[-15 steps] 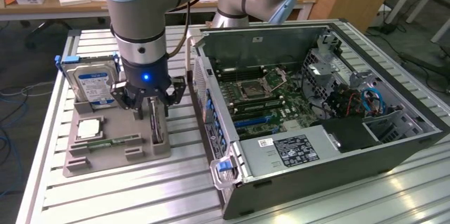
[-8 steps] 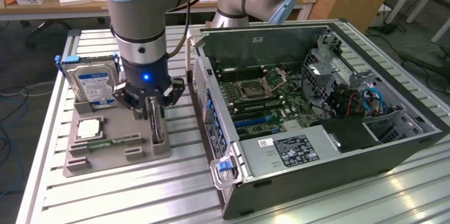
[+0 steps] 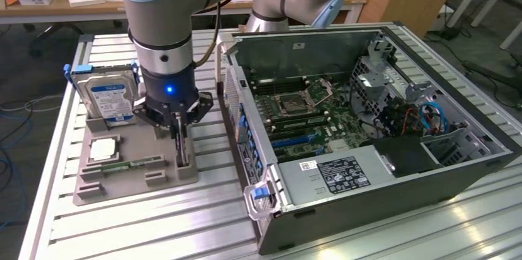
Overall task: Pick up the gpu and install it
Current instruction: 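Pick up the gpu and move the gpu toward the slot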
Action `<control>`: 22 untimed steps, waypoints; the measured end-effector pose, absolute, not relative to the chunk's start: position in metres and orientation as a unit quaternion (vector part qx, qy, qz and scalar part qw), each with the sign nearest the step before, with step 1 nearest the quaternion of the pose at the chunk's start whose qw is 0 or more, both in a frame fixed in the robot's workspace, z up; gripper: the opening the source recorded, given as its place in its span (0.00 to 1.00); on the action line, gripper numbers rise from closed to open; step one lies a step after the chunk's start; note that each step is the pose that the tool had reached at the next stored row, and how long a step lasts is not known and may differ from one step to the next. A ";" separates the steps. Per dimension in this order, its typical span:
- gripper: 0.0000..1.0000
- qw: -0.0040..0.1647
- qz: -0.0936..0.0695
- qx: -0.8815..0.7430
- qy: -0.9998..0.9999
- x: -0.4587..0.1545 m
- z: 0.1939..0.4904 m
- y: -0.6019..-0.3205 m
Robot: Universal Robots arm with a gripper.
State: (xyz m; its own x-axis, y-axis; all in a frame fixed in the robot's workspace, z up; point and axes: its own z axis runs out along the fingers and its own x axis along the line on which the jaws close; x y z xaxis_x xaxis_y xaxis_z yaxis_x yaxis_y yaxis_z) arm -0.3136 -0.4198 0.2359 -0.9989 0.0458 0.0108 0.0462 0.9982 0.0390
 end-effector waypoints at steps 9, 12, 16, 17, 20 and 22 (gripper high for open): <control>0.26 0.005 -0.020 -0.023 -1.000 -0.314 0.236 -0.420; 0.26 0.005 -0.020 -0.023 -1.000 -0.314 0.237 -0.420; 0.26 0.005 -0.020 -0.023 -1.000 -0.314 0.242 -0.420; 0.26 0.005 -0.020 -0.023 -1.000 -0.314 0.243 -0.420; 0.26 0.005 -0.020 -0.023 -1.000 -0.314 0.249 -0.420; 0.26 0.005 -0.020 -0.023 -1.000 -0.314 0.253 -0.420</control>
